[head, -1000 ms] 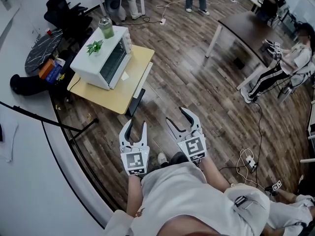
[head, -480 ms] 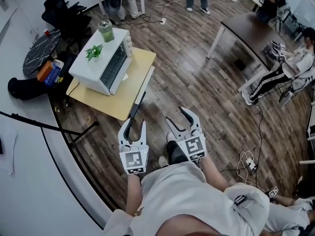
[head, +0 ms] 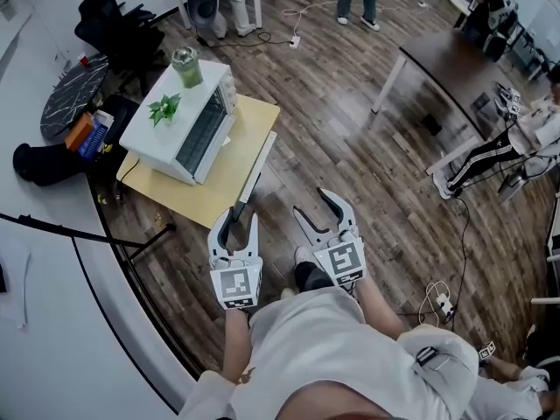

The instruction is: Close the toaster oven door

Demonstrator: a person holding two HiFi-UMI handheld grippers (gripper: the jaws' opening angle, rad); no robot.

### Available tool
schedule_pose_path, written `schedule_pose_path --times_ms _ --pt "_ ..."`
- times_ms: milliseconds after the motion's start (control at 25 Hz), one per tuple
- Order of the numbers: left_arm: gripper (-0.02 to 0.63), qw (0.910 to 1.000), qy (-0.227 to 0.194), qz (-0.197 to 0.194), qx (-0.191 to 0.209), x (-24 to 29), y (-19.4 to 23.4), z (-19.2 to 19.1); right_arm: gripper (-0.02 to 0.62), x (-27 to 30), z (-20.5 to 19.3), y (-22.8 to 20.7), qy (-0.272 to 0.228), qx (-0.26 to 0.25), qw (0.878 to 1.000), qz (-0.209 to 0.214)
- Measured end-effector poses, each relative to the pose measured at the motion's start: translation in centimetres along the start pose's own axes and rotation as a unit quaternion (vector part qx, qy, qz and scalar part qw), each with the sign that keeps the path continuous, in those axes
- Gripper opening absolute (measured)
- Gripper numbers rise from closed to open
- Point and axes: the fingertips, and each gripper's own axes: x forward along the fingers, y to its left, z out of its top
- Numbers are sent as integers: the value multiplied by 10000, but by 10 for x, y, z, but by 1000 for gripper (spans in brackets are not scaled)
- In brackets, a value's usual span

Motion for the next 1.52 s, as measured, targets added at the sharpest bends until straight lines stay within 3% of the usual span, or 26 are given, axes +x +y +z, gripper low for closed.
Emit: schedule_pose_path --times_ms 800,1520 --pt "170 9991 91 415 55 106 -3 19 255 71 -4 -90 -146 43 9990 426" --pt "178 9970 254 736 35 150 5 11 255 119 -11 -120 -206 34 9964 824"
